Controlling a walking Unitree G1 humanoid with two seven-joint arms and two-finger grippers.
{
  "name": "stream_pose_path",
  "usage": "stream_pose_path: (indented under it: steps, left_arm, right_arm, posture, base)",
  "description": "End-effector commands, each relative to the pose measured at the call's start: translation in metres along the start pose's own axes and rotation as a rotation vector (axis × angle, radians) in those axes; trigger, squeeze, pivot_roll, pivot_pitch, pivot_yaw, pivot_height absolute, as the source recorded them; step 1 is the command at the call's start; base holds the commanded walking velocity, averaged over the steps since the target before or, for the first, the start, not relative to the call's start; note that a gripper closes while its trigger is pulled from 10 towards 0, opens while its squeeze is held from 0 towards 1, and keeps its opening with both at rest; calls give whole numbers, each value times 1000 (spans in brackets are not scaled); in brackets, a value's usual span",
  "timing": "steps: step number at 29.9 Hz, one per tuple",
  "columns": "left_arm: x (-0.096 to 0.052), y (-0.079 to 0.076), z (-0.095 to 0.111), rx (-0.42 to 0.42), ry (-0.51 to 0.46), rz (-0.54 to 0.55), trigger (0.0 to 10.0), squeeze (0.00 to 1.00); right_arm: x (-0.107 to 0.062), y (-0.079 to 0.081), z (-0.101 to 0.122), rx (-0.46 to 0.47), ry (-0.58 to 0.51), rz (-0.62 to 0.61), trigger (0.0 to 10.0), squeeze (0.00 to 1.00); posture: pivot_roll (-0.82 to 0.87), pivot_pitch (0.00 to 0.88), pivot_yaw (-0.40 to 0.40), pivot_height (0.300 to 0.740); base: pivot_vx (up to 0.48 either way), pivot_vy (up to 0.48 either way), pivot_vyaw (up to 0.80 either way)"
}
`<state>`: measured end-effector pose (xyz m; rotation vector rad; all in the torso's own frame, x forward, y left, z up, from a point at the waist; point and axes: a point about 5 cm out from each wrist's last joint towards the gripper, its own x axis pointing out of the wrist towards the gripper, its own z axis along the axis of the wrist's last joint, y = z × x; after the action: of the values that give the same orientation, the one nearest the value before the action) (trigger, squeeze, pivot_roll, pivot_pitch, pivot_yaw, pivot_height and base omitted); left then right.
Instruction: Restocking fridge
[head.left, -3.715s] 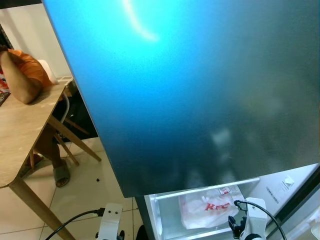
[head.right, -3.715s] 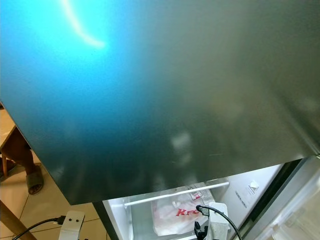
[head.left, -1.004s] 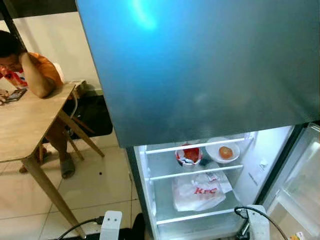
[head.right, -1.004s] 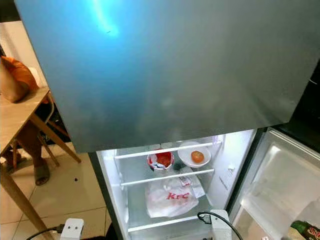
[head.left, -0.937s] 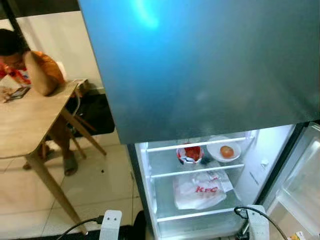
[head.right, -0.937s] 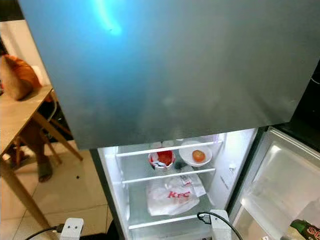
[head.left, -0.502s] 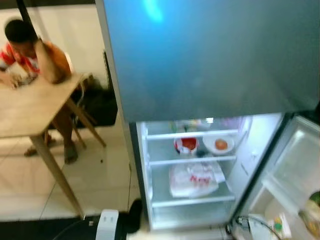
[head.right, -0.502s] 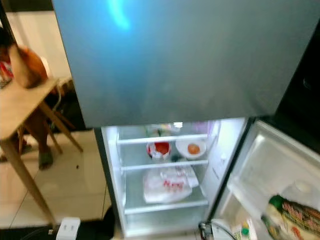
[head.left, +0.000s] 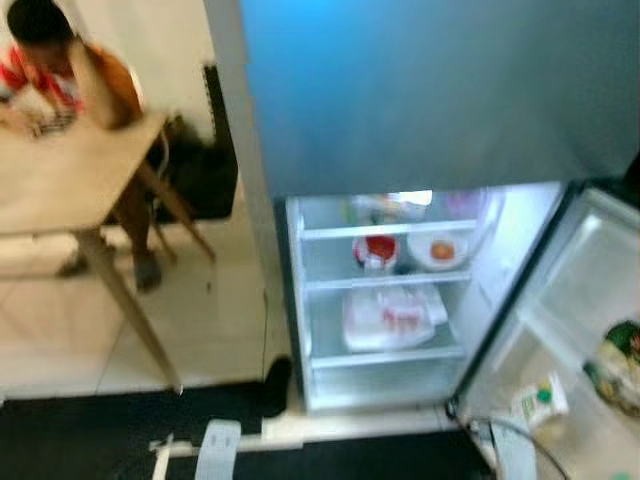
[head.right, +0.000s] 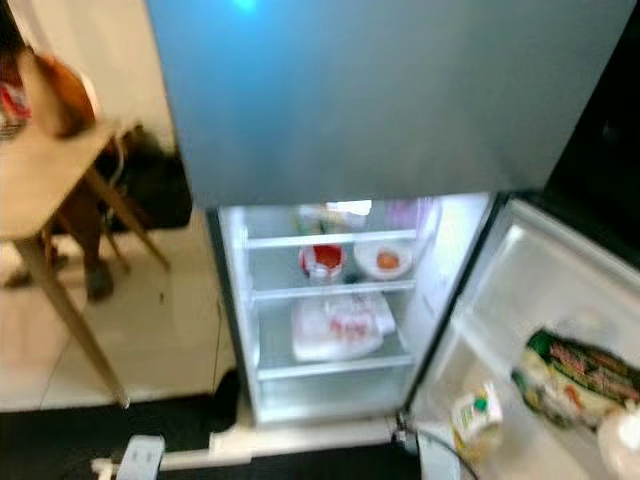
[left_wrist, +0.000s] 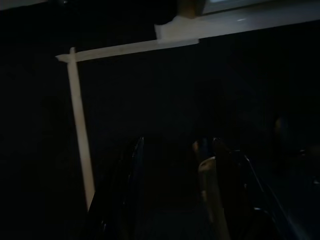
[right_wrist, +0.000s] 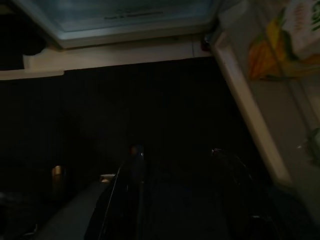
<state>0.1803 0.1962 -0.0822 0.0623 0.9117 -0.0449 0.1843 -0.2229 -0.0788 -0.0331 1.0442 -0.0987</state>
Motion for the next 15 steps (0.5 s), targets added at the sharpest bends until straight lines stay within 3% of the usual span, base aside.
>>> stream_pose_path:
  steps: [1,5,12,15]
  left_arm:
    - [0,2,-1,27,20,-3,10000,0]
    - [1,2,2,42,19,-13,10000,0]
    - [1,2,4,65,25,-10,10000,0]
    - [2,2,8,53,0,4,10000,0]
  right_arm:
    - [0,-1,0,-1,1,-3,10000,0]
    - [0,-1,0,-3,3,-4,10000,0]
    - [0,-2,1,-4,6,-7,10000,0]
    - [0,-2,0,-3,6,-8,10000,0]
  posture:
    - [-14,21,15,740]
    - [-13,20,13,740]
    - [-13,15,16,740]
    - [-15,14,20,740]
  base:
    - [0,0,0]
    - [0,0,0]
    - [0,-459,0]
    - [0,0,0]
